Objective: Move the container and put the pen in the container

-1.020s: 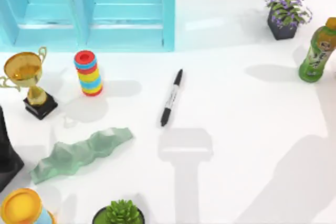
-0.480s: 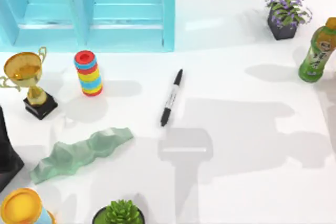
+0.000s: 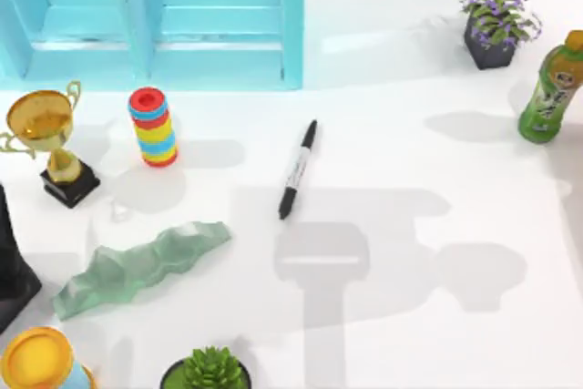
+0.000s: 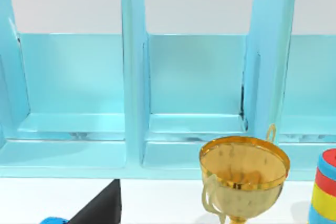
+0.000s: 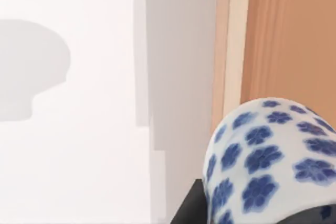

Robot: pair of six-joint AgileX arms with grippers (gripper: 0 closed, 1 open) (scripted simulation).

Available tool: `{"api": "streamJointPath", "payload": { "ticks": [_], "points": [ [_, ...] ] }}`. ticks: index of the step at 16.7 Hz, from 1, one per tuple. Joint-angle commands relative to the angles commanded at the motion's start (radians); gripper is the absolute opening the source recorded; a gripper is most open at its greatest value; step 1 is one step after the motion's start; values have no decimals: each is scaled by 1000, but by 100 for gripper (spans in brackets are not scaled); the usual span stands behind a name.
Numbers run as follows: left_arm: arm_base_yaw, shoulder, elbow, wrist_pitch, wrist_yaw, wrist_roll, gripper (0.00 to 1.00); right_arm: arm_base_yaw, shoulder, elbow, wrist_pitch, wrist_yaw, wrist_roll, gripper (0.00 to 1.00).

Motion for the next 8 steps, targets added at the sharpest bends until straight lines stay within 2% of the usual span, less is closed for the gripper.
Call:
{"api": "streamJointPath", "payload": {
  "ticks": [4, 8],
  "points": [
    [0, 0, 0, 0, 0, 0, 100, 72, 65, 32, 28, 0, 71, 0],
    [0, 0, 0, 0, 0, 0, 100, 278, 209, 99, 102, 2, 278, 0]
  ]
}}
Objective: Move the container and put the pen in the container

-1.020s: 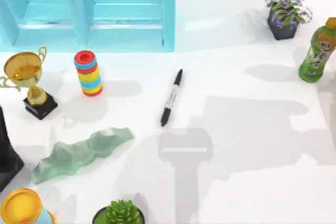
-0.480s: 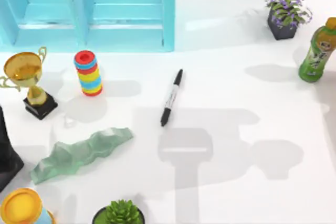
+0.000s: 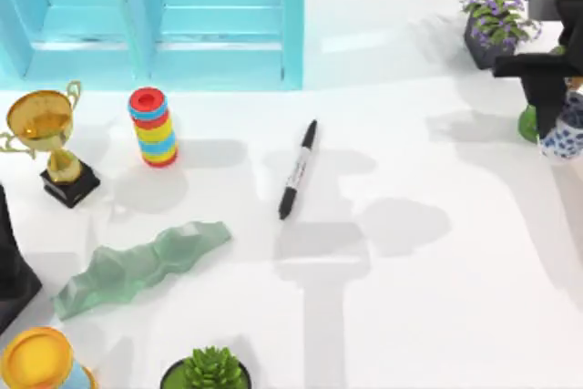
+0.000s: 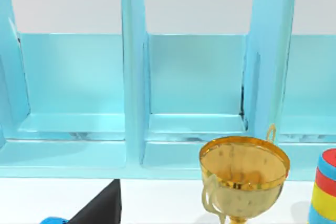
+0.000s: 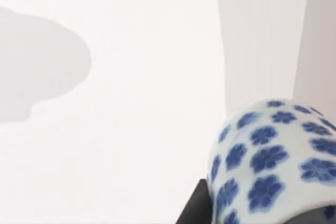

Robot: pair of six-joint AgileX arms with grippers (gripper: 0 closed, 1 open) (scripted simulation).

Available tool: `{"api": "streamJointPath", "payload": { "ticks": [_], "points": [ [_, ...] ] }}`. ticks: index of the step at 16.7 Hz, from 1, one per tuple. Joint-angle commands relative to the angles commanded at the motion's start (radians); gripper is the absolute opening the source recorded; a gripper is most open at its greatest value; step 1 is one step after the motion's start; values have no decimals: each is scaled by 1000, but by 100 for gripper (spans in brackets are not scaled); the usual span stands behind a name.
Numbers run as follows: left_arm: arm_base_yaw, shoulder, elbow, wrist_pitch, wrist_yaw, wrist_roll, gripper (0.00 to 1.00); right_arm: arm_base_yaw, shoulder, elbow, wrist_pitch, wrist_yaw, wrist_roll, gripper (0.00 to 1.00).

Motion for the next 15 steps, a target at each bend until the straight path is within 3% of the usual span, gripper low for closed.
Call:
{"api": "streamJointPath", "payload": {
  "ticks": [5, 15],
  "points": [
    [0, 0, 0, 0, 0, 0, 100, 218, 147, 59, 103, 2, 222, 0],
    [0, 0, 0, 0, 0, 0, 100, 235, 182, -6, 200, 1, 244, 0]
  ]
}}
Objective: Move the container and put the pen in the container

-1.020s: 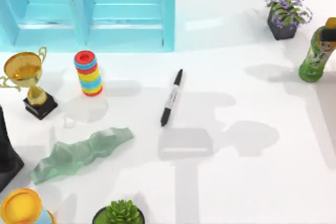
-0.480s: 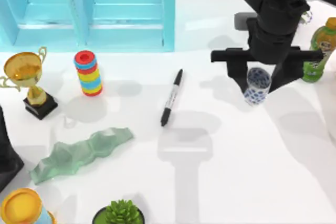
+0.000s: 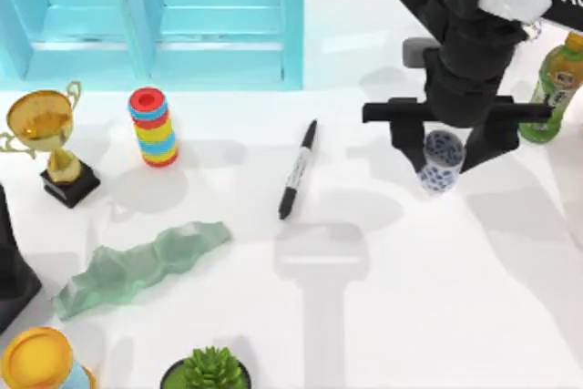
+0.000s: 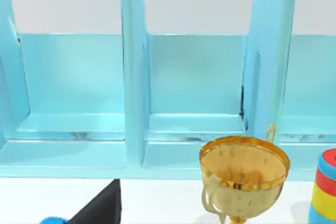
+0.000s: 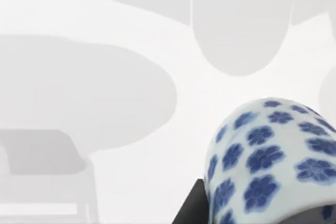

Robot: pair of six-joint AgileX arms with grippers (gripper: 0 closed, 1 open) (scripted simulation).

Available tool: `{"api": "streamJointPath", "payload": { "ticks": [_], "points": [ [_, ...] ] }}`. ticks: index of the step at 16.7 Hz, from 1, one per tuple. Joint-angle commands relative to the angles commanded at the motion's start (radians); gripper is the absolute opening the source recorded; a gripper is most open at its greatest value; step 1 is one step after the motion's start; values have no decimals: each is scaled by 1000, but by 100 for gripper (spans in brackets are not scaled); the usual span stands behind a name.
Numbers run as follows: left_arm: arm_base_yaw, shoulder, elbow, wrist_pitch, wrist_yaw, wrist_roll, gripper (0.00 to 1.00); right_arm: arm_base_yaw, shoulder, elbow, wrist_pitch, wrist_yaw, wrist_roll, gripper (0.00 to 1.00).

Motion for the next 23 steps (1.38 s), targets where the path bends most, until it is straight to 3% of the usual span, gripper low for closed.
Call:
{"api": "streamJointPath", "payload": {
  "ticks": [7, 20, 23],
  "points": [
    [0, 0, 0, 0, 0, 0, 100, 2, 8, -66, 78, 1, -2, 0],
    [0, 0, 0, 0, 0, 0, 100, 2, 8, -66, 78, 1, -2, 98],
    [0, 0, 0, 0, 0, 0, 100, 2, 8, -66, 78, 1, -2, 100]
  ]
}}
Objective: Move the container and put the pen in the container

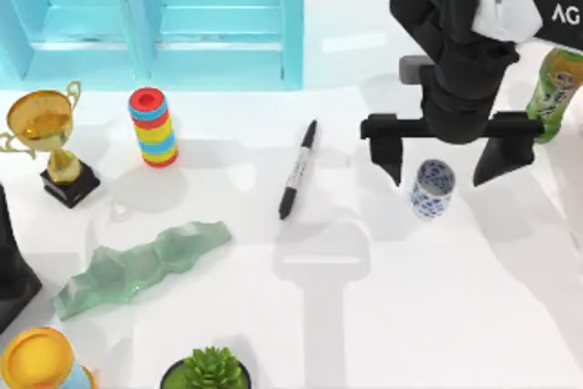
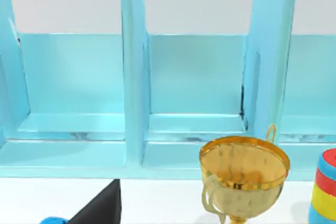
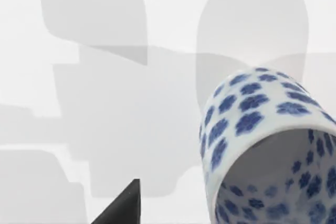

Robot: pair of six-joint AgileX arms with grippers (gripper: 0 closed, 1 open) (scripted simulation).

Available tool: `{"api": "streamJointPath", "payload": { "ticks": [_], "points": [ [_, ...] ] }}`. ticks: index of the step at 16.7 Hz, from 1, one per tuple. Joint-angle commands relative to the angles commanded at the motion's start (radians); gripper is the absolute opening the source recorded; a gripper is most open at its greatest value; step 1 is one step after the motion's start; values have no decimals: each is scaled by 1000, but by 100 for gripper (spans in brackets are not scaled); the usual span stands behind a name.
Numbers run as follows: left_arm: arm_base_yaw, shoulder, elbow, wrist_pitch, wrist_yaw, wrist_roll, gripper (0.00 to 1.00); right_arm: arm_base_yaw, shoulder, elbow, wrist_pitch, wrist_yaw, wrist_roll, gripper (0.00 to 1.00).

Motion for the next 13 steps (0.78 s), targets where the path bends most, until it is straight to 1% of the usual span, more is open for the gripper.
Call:
{"api": "streamJointPath", "payload": {
  "ticks": [8, 10, 13],
  "points": [
    [0, 0, 0, 0, 0, 0, 100, -2, 4, 15, -15, 0, 1, 100],
    [0, 0, 0, 0, 0, 0, 100, -3, 17, 72, -69, 1, 4, 100],
    [0, 0, 0, 0, 0, 0, 100, -3, 39, 237, -221, 1, 5, 100]
  ]
}}
